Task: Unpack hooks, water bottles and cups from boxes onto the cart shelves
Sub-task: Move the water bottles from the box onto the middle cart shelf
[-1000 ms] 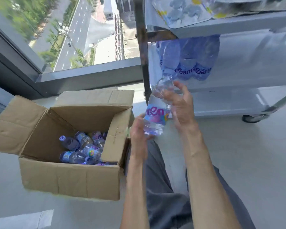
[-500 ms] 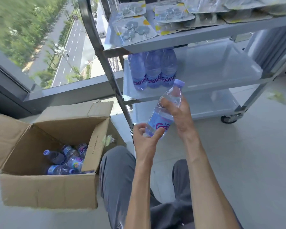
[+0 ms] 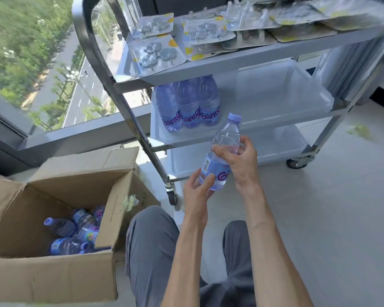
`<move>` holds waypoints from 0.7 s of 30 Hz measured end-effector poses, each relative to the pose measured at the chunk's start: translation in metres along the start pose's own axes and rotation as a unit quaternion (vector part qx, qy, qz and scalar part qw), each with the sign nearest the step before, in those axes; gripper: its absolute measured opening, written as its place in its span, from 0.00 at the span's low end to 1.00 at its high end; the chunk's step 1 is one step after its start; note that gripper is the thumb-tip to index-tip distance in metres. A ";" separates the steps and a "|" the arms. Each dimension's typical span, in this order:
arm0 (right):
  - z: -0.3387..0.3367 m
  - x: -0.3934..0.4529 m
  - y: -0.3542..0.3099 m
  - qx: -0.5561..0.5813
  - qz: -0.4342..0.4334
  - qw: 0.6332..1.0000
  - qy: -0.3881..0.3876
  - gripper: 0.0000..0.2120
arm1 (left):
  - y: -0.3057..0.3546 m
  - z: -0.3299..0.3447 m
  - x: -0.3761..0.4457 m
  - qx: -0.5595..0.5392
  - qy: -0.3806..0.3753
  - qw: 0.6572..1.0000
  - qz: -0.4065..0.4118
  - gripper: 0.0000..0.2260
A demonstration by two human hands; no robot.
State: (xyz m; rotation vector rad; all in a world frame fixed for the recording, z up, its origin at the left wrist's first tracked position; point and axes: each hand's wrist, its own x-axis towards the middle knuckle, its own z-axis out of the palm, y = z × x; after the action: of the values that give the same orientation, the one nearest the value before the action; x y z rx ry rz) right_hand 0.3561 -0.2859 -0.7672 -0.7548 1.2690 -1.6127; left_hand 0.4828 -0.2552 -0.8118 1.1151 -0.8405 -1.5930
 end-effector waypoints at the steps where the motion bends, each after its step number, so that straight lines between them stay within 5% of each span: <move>1: -0.005 0.004 0.000 0.013 0.002 1.000 -0.017 0.33 | -0.001 0.004 0.005 -0.003 -0.010 1.000 0.006 0.14; 6: -0.040 0.032 0.002 -0.006 0.029 0.989 -0.144 0.27 | 0.005 0.021 0.040 -0.003 -0.079 0.997 0.018 0.20; 10: -0.039 0.063 0.006 -0.036 -0.033 0.999 -0.018 0.21 | 0.018 0.043 0.084 0.078 -0.110 0.991 0.007 0.14; 12: -0.030 0.085 0.007 -0.086 -0.055 0.992 0.073 0.21 | 0.026 0.058 0.109 0.179 0.012 0.983 0.029 0.18; 14: -0.017 0.107 0.006 -0.135 -0.081 0.978 0.137 0.24 | 0.043 0.062 0.132 0.242 0.200 0.944 0.103 0.24; 16: -0.004 0.131 0.003 -0.142 -0.118 0.969 0.163 0.28 | 0.063 0.057 0.156 0.257 0.309 0.901 0.164 0.32; 21: 0.018 0.185 0.009 -0.155 -0.113 0.965 0.177 0.30 | 0.079 0.052 0.207 0.335 0.332 0.872 0.131 0.53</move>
State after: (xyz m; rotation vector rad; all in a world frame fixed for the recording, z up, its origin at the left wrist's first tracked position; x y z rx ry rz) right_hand 0.3026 -0.4638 -0.7843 -0.8513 1.7761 -1.8124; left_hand 0.4389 -0.4762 -0.7774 1.8021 -1.0241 -0.5861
